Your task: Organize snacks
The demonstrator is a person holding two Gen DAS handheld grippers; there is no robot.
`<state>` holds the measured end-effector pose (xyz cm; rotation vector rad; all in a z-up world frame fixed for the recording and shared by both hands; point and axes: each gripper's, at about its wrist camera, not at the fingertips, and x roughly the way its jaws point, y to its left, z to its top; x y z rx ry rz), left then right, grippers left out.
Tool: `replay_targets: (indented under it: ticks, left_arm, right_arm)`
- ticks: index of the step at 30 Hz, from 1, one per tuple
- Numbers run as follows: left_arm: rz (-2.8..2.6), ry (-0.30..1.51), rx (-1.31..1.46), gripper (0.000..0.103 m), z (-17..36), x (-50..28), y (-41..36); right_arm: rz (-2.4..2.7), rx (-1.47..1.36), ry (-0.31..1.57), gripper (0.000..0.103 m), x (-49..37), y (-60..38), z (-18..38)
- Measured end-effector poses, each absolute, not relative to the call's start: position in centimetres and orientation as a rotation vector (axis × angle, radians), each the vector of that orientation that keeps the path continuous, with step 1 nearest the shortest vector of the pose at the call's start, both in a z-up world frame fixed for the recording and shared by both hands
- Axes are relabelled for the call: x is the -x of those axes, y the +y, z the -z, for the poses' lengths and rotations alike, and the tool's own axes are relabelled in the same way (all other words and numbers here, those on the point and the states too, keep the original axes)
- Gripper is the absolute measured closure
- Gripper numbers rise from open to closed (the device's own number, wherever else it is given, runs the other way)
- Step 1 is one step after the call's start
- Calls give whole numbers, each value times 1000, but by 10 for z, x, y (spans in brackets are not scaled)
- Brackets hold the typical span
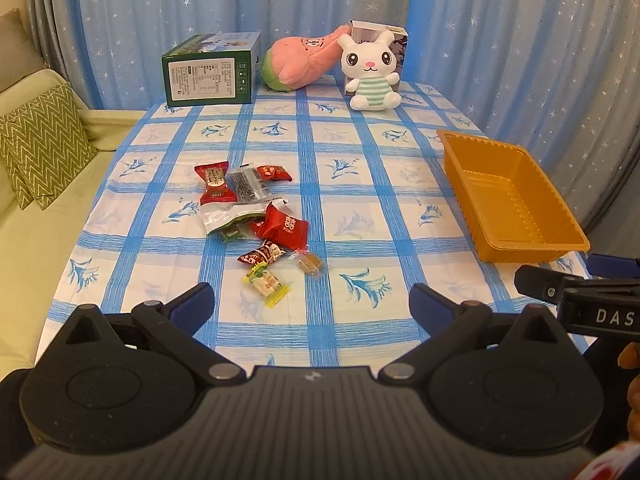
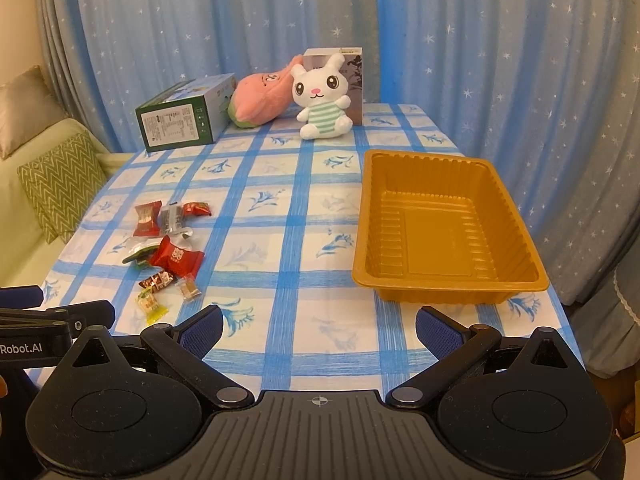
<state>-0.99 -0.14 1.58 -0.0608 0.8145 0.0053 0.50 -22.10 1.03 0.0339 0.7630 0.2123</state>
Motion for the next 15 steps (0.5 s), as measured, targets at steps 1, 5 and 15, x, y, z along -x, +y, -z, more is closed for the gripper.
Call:
replay_targets:
  ticks: [1,5,15]
  left_arm:
    - [-5,814,61,0,-16,10,-1]
    - [-4,814,63,0,-16,10,-2]
    - [-4,814,63,0,-16,11,-4]
  right_arm:
    - [-213,-33,761,1,-4,-221,-9]
    - [-213,-32,761,1,-4,-221,-9]
    - [-214,-33,761,1,-4,-221,-9]
